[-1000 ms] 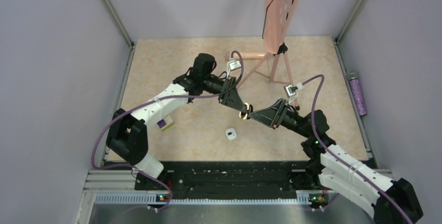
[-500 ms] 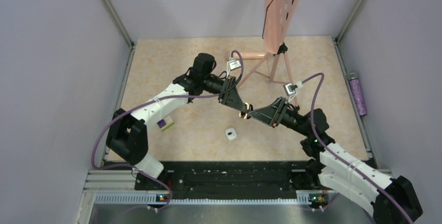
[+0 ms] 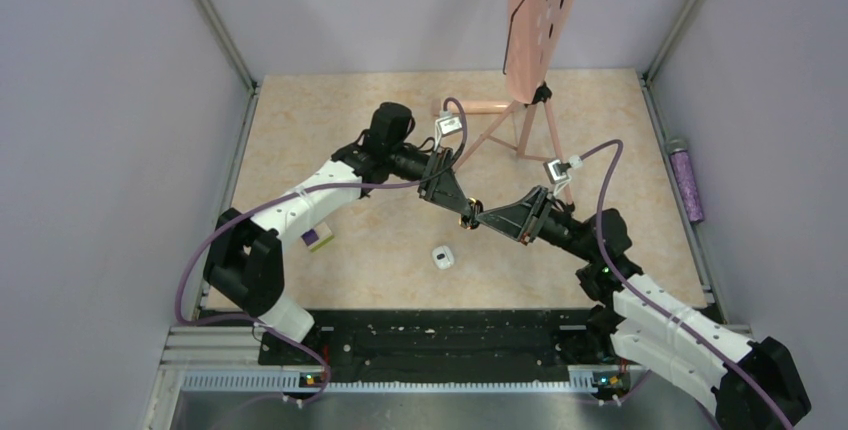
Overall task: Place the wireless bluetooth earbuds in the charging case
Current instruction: Pass from the left arm to the right
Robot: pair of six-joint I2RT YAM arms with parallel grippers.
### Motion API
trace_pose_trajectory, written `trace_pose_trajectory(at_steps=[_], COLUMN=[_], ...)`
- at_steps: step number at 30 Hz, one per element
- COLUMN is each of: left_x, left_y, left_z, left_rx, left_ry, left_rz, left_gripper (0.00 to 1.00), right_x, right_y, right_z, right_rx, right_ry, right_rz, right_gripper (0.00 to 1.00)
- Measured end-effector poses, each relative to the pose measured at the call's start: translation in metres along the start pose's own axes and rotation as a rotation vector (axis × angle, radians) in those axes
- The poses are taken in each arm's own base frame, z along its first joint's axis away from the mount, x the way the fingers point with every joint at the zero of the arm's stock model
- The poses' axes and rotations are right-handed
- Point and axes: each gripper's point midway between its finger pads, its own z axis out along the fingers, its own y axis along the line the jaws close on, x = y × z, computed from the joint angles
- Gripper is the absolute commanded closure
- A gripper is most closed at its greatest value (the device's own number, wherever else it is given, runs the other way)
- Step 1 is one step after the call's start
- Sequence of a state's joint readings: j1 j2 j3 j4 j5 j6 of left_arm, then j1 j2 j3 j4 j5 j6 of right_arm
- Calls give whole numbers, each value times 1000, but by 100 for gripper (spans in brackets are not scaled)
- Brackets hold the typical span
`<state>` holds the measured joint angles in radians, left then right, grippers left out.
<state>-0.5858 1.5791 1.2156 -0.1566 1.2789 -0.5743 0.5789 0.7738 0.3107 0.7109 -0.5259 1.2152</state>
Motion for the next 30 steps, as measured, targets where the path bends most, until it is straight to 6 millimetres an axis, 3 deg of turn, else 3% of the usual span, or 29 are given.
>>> trace_pose_trajectory(at_steps=[5, 6, 10, 11, 30], left_x=[0, 0, 0, 0, 0], left_y=[0, 0, 0, -1, 0], left_z=[-1, -1, -1, -1, -1], left_rx=[3, 4, 4, 4, 3], left_ry=[1, 1, 1, 1, 1], left_rz=[0, 0, 1, 1, 7], left_gripper=[100, 100, 100, 100, 100], right_x=[0, 0, 0, 0, -2], right_y=[-1, -1, -1, -1, -6], right_z=[0, 0, 0, 0, 3], right_rx=[2, 2, 2, 2, 54], right_ry=[1, 1, 1, 0, 12], right_rz=[2, 2, 2, 1, -2], right_gripper=[87, 85, 61, 60, 59])
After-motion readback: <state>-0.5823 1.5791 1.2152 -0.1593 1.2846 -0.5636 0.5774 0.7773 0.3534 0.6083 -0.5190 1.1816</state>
